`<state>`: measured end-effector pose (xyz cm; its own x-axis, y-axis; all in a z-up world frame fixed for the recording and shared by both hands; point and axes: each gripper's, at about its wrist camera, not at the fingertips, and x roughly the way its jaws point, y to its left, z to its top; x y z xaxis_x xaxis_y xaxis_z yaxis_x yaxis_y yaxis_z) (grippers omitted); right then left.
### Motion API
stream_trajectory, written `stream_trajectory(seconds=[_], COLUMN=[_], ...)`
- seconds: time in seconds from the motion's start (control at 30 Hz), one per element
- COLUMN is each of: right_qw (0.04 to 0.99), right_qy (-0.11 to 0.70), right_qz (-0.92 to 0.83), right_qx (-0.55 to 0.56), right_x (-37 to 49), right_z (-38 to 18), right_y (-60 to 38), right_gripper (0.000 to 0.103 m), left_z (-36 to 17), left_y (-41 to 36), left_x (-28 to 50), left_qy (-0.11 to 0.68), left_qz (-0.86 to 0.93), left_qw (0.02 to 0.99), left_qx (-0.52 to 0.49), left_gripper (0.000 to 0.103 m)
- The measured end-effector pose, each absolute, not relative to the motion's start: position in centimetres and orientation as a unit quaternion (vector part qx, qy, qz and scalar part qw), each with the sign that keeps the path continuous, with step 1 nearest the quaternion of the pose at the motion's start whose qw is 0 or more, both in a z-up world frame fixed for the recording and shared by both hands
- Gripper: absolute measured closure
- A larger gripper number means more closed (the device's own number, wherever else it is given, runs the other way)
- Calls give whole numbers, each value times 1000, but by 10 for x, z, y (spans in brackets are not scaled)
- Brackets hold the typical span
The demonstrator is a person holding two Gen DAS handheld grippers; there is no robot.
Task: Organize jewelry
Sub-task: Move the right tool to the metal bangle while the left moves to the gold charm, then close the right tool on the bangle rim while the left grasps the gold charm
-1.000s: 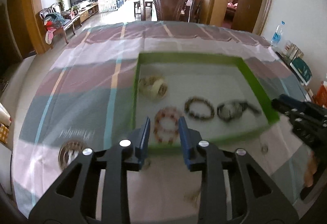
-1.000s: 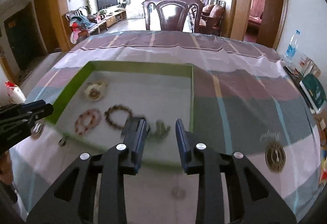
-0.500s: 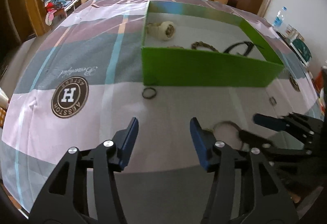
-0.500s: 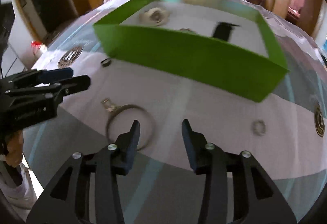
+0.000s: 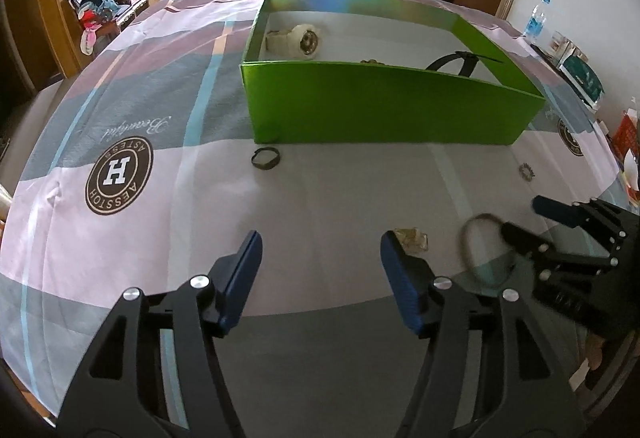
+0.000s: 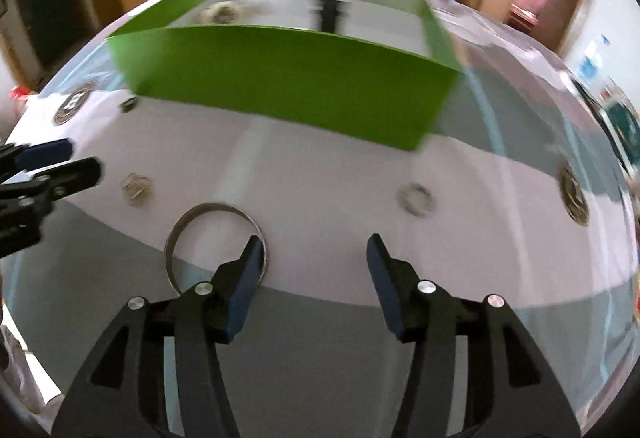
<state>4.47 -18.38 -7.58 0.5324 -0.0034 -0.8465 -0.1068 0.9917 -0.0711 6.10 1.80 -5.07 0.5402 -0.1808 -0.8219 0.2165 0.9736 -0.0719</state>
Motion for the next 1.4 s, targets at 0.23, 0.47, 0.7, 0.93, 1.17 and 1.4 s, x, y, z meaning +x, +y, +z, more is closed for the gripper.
stream_trajectory(seconds=[0.23, 0.47, 0.7, 0.93, 1.17, 1.4], right_qw=[885, 875, 875, 874, 875, 879], right_qy=[465, 483, 483, 485, 481, 471], right_qz=[21, 33, 35, 34, 49, 78], right_qx=[-21, -4, 7, 11, 15, 7], right_x=[35, 37, 33, 32, 30, 24], right_z=[-61, -73, -74, -75, -70, -63], right_y=[-208, -204, -206, -210, -206, -192], right_gripper=[49, 44, 42, 40, 40, 33], left_z=[-46, -55, -67, -70, -68, -64], left_y=[-1, -23, -33, -31, -18, -13], left_x=[51, 47, 57, 61, 63, 61], left_qy=[462, 468, 479, 478, 477, 472], left_qz=[-139, -159, -156, -140, -110, -107], left_qw=[876, 868, 862, 866, 871, 875], left_qx=[31, 49, 47, 50, 37, 31], left_gripper=[38, 37, 48, 59, 58, 51])
